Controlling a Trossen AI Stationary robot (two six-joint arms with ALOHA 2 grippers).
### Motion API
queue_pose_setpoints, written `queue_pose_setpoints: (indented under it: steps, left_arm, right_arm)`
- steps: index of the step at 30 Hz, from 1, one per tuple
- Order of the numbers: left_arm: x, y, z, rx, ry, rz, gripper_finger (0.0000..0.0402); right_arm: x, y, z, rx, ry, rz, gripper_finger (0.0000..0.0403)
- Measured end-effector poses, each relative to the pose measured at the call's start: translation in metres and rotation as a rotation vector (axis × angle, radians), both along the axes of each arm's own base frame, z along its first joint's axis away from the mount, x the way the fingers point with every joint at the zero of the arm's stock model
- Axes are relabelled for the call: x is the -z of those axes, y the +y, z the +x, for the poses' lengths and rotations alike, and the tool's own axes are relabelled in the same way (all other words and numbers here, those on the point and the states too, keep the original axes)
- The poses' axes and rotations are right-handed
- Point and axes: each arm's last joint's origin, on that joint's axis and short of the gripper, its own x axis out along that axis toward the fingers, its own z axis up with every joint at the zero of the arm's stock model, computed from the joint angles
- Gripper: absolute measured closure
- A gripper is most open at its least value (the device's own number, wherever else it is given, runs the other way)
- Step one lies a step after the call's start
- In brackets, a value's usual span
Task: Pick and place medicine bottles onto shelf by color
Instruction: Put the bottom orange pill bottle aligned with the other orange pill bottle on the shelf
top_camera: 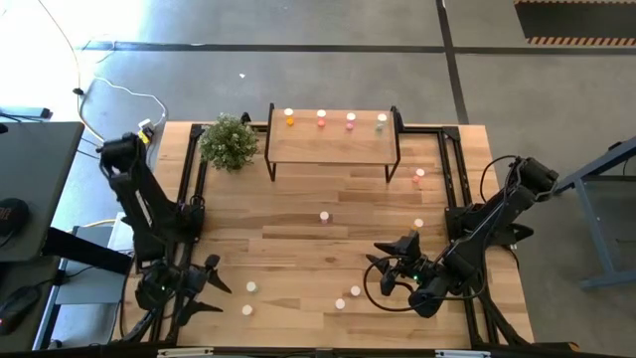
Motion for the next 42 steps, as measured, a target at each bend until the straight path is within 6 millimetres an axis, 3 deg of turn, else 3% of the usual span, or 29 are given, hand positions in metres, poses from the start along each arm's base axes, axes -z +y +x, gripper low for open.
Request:
queue_pose_setpoints:
  steps: [9, 22, 30, 42]
  left_arm:
    - [0.025, -0.017, 0.006, -0.014, -0.013, 0.007, 0.0163]
    - [0.048, -0.023, 0.021, -0.04, 0.004, 0.027, 0.0163]
    - [0.05, -0.035, 0.036, -0.05, 0.007, 0.062, 0.0163]
    - [0.049, -0.036, 0.051, -0.098, 0.004, 0.062, 0.0163]
  right_arm:
    - [0.0, 0.0, 0.0, -0.002, 0.002, -0.003, 0.0214]
    - [0.0, 0.0, 0.0, -0.002, -0.003, 0.002, 0.0214]
    - [0.0, 0.0, 0.0, -0.002, -0.003, 0.002, 0.0214]
    - [0.0, 0.001, 0.0, -0.007, 0.003, 0.008, 0.0214]
